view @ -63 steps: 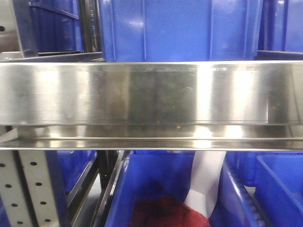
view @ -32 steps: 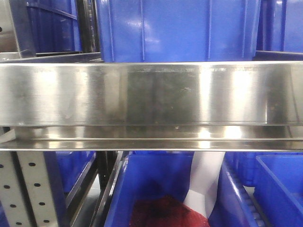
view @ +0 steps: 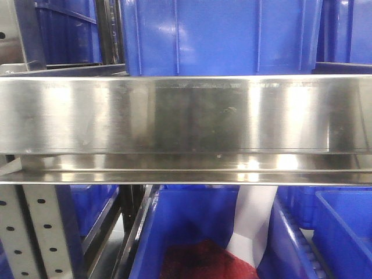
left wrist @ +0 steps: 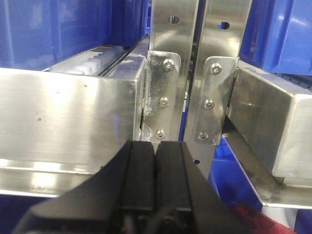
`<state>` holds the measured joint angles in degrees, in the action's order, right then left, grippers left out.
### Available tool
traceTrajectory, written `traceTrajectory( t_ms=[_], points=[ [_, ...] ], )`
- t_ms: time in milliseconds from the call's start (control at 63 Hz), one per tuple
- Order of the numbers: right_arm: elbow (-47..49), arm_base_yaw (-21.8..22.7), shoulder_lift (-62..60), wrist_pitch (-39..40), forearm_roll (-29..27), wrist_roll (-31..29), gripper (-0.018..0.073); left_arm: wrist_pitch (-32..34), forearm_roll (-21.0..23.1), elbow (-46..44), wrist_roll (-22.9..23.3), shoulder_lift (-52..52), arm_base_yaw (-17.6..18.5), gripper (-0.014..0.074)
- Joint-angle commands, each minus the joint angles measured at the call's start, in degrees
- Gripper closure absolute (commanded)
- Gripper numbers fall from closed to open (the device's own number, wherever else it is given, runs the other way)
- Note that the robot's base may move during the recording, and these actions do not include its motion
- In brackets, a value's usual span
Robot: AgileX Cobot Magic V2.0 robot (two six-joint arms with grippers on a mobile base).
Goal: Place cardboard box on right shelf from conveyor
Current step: 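Lower the held box onto the roller shelf with the right gripper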
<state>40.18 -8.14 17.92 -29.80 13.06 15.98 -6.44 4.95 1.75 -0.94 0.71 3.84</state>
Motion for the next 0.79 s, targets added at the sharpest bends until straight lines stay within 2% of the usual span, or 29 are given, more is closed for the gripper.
traceTrajectory(
  t_ms=[0, 270, 365, 571, 666, 777],
  points=[
    [3.03, 0.34, 3.7, 8.59, 2.16, -4.8, 0.0377, 4.87, 0.27, -0.16, 0.29, 0.65, 0.38, 0.0715],
    [13.93, 0.16, 20.11, 8.73, 2.16, -24.21, 0.0377, 4.87, 0.27, -0.16, 0.29, 0.65, 0.38, 0.0715],
    [18.07, -1.45, 25.94, 7.48, 2.16, -30.83, 0.0377, 4.87, 0.27, -0.16, 0.29, 0.65, 0.38, 0.0715],
    [24.98, -11.51, 34.87, 3.95, 2.16, -47.08, 0.0377, 4.87, 0.27, -0.16, 0.29, 0.65, 0.38, 0.0715],
    [26.44, -17.35, 38.38, 2.2, 2.16, -57.0, 0.0377, 4.87, 0.27, -0.16, 0.29, 0.65, 0.38, 0.0715],
    [26.46, -21.33, 41.46, 1.87, 2.16, -63.68, 0.0377, 4.87, 0.27, -0.16, 0.29, 0.65, 0.38, 0.0715]
  ],
)
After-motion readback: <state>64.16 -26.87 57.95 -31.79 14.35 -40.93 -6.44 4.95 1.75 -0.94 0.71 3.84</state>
